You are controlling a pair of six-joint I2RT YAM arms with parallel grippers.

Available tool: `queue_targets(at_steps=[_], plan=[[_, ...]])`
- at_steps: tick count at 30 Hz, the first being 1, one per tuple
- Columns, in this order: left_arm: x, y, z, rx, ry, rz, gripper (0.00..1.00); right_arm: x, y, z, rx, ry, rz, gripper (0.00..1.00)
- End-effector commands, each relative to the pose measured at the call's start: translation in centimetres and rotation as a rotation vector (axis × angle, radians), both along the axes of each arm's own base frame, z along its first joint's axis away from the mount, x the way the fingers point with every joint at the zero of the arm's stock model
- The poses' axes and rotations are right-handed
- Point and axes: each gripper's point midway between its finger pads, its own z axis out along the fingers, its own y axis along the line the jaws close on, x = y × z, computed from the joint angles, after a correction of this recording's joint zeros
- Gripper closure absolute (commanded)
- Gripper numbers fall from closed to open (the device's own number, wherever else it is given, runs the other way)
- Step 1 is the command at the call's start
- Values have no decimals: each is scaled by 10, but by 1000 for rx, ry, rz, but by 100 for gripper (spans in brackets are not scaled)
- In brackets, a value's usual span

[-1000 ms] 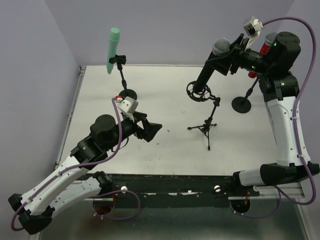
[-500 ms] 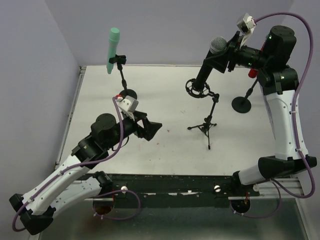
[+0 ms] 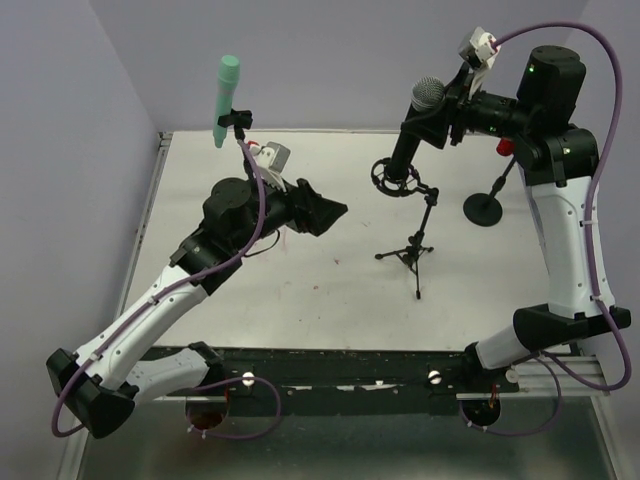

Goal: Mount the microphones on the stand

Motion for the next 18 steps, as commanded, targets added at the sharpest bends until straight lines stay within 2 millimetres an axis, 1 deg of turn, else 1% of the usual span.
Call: queue_targets(at_steps=[1,3,7,10,12,14,18], plan=[[-5,-14,33,-80,-39,-107,11,-1,-7,-19,-50,65,-43,86],[-4,-17,43,-91,-86,-135,11,1,-8,-23,-49,88,-60,87],[-3,-23,51,-96,-100,-221,11,11,-14,-28,-45,123,-129,89],[-15,-33,65,-73,-217,-370,10,19,-18,-31,-52,143,-179,89],[-18,-40,69,-26,-293,-453,10,21,-19,-34,-58,156,-189,89],[-15,-44,77,14,-376,-489,10,19,-17,-37,-59,173,-175,89],[10,-55,86,80,-471,-471,9,15,-12,-35,-55,172,-147,89]])
